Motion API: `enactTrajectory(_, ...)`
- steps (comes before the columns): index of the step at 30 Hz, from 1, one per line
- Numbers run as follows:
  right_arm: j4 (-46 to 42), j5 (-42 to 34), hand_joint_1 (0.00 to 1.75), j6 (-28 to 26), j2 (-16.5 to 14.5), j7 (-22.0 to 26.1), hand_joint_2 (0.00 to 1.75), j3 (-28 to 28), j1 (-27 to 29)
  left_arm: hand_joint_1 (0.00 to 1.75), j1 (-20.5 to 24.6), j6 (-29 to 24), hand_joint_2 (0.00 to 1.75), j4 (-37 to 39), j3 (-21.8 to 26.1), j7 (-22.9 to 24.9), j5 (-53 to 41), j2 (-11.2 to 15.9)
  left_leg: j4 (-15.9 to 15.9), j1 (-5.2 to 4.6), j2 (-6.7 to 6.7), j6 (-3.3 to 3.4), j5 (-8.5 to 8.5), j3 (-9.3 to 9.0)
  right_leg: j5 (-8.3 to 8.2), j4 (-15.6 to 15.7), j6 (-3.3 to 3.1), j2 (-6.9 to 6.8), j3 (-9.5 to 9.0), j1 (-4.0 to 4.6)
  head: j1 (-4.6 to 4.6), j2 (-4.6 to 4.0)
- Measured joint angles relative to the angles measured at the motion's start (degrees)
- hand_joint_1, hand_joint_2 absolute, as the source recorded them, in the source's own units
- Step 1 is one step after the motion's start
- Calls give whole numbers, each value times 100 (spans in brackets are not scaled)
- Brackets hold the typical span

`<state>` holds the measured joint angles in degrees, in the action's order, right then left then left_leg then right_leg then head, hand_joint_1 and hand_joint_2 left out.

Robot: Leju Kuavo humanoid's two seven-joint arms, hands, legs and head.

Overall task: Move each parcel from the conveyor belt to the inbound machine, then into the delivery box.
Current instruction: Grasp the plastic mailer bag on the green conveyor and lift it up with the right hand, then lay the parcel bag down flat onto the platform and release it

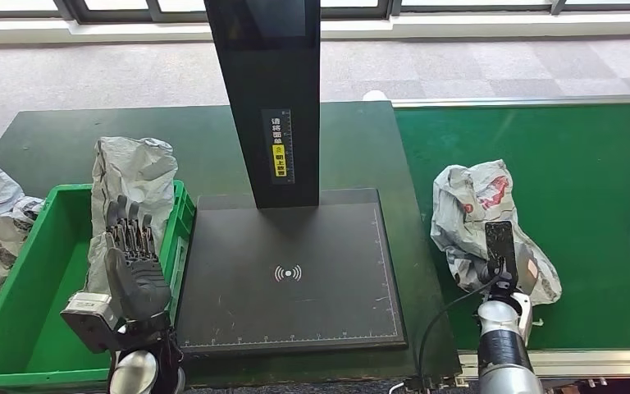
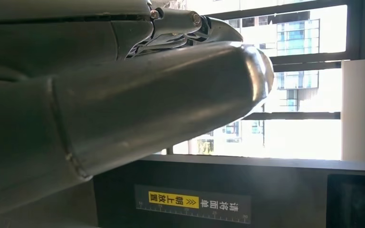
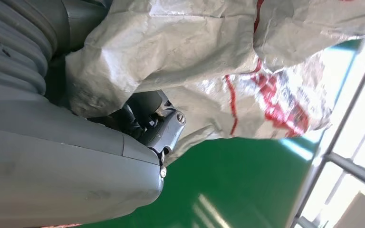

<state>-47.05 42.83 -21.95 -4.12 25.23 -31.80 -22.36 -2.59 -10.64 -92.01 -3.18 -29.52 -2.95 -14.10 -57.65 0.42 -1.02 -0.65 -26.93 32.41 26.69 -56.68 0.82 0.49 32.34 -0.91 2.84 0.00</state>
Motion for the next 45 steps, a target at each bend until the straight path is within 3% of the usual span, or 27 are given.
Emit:
enactTrajectory(5,-1063,-1589,175,960,-282,707,175,1,385,0,-20,21,0,2,22,-82,18,0,2,1,-3,0,0,3,1,-1,-1,-6,0,0,0,0)
enactTrajectory(13,-2246,-2762,175,1680,-569,1102,175,49,784,0,-1,72,0,21,67,-104,71,-2,1,-1,-3,1,1,3,0,0,0,-6,-1,-2,0,0)
enactTrajectory(18,-3054,-2819,175,2282,-758,1139,175,485,1110,0,33,215,0,69,127,-137,128,-2,2,2,1,0,0,3,1,-1,-1,-4,1,2,0,0)
enactTrajectory(24,-3747,-2791,175,2970,-916,962,175,1658,1543,0,142,517,0,212,221,-148,195,-2,4,8,3,-2,1,3,3,-4,-5,-2,2,7,0,0)
enactTrajectory(29,-3753,-2982,175,3518,-929,692,175,2853,1578,0,405,617,0,462,243,-114,197,-2,4,9,4,-6,5,2,2,-4,-5,1,1,7,0,0)
enactTrajectory(33,-3410,-3122,175,3667,-932,550,175,3493,1442,0,584,660,0,673,244,-97,241,-1,4,8,1,-6,8,2,-1,-4,-8,-1,0,7,0,0)
enactTrajectory(45,-2617,-3181,175,3845,-931,254,175,4159,1225,0,782,699,0,1030,248,-81,377,27,4,8,1,-6,7,3,-1,-4,-10,0,3,7,0,0)
